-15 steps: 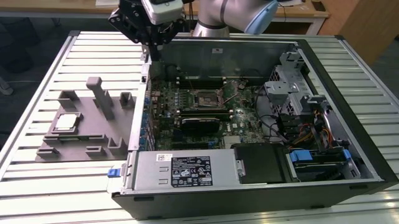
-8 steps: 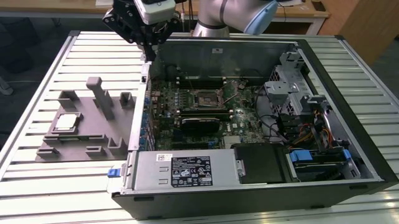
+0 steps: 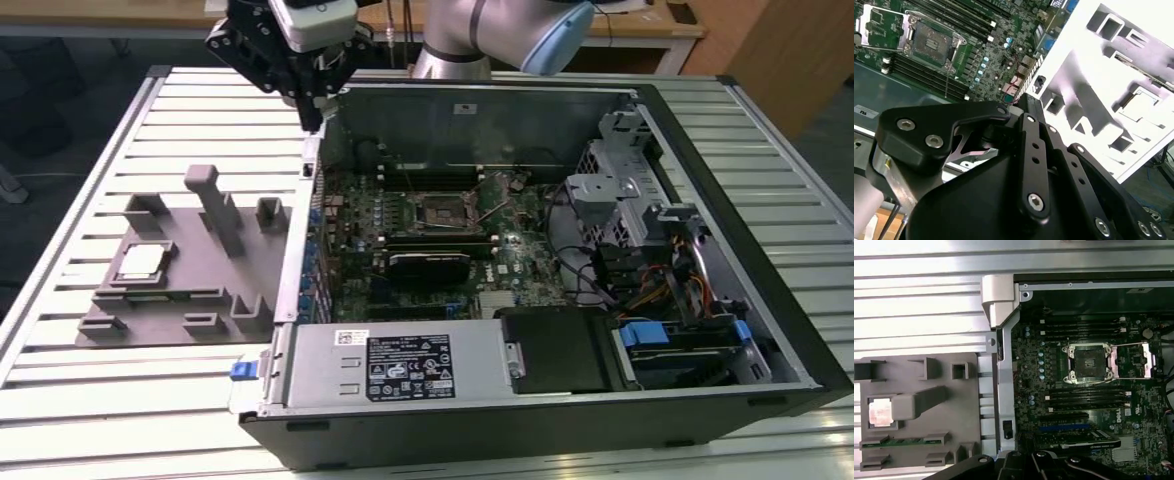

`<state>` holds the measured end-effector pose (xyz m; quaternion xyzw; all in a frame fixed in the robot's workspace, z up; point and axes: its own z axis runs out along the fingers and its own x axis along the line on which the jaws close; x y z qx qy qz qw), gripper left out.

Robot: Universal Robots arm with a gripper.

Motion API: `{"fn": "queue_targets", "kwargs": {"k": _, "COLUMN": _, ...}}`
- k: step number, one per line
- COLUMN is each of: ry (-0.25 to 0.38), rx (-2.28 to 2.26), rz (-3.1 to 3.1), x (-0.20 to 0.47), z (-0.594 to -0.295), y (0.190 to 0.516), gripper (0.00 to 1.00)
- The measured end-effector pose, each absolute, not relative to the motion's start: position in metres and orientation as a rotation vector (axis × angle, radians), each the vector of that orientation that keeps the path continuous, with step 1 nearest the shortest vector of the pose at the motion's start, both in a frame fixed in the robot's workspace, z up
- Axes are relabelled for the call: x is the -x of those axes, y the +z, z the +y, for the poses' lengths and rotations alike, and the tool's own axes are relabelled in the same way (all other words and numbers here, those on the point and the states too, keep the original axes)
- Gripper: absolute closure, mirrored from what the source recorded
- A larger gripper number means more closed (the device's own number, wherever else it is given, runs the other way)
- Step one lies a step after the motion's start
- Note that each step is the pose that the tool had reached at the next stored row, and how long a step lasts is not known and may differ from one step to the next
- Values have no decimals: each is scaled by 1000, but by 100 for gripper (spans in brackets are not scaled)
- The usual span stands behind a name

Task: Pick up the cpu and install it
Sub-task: 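Reach for the cpu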

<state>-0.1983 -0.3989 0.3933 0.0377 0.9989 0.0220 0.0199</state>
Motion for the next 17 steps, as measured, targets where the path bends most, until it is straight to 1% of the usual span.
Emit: {"fn": "queue_targets", "kwargs": {"k": 17, "ry": 68, "rx": -117, "rz": 3094, "x": 220, "z": -399, "y": 393, "gripper": 89}}
